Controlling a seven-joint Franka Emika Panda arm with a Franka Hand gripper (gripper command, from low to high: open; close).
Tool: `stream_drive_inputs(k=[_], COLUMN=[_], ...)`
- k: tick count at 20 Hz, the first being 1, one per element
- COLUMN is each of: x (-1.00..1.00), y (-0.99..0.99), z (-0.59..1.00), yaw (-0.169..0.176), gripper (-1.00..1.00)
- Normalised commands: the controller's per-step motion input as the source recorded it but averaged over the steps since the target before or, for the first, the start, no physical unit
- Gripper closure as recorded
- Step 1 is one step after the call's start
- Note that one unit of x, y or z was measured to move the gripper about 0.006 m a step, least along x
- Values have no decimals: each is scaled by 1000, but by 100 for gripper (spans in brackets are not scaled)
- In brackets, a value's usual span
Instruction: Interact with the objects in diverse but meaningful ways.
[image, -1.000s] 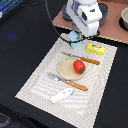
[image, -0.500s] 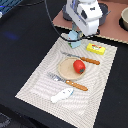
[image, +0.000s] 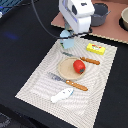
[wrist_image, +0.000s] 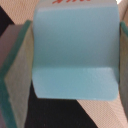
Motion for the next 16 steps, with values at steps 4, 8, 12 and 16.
stream_drive_inputs(k=[4, 8, 12, 16], x=[-587, -569, -606, -671], y=[-721, -729, -699, -578], z=[-4, -19, -152, -309], yaw=[0, 0, 0, 0], gripper=[100, 100, 100, 100])
